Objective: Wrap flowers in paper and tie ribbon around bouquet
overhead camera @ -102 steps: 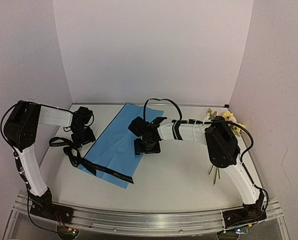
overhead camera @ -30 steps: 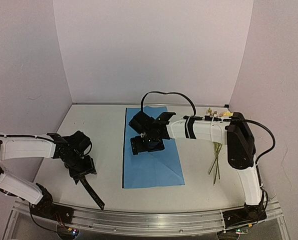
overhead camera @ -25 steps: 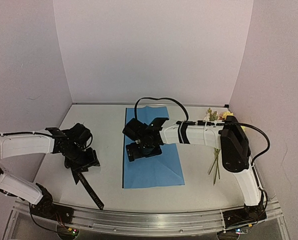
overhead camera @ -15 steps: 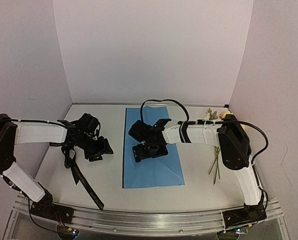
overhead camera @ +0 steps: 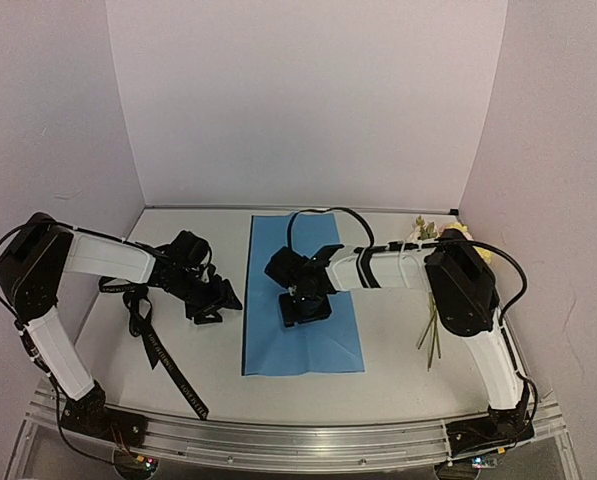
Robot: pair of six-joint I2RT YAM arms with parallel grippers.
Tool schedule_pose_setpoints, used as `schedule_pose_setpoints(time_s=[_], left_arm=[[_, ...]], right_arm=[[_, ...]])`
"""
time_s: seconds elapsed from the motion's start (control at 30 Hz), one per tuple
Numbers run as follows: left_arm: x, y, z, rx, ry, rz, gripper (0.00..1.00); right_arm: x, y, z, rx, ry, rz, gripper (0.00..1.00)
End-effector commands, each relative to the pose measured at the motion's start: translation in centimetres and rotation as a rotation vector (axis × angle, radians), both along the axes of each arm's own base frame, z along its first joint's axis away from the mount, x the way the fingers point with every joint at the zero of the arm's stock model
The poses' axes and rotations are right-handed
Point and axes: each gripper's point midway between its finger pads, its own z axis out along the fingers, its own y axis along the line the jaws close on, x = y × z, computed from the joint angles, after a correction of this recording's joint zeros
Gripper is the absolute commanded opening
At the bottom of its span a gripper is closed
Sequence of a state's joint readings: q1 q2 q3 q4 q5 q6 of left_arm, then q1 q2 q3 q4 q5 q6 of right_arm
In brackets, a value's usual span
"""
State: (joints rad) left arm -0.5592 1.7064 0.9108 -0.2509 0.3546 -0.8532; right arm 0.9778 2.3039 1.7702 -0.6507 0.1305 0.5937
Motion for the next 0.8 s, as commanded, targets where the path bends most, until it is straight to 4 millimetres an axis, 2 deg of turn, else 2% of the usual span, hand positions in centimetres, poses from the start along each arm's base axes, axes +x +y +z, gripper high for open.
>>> schedule_pose_setpoints(time_s=[0.0, 0.13, 0.27, 0.33, 0.6, 0.77], left_arm=[[1.2, -1.0, 0.9, -0.066, -0.026, -0.015, 0.64], [0.8, -1.1, 0.7, -0.083, -0.005, -0.024, 0.64], [0.0, -0.8, 0.7, -0.095, 0.017, -0.022, 0.63], [-0.4, -0.5, 0.7, -0.11, 0.033, -0.016, 0.63], [-3.6, 1.0, 0.0, -0.135, 0.135, -0.007, 0.5], [-3.7, 0.7, 1.9, -0.175, 0.104, -0.023, 0.46]], right_arm=[[-2.0, -0.8, -1.5, -0.02, 0.077, 0.019, 0.45], [-2.1, -0.4, -1.0, 0.016, 0.1, 0.026, 0.34], [-1.9, -0.2, -0.4, 0.055, 0.122, 0.024, 0.27], [-1.8, -0.1, -0.2, 0.081, 0.143, 0.022, 0.27], [-1.5, -0.5, -0.6, 0.147, 0.202, -0.004, 0.25], [-1.5, -0.5, -0.8, 0.177, 0.222, -0.018, 0.22]])
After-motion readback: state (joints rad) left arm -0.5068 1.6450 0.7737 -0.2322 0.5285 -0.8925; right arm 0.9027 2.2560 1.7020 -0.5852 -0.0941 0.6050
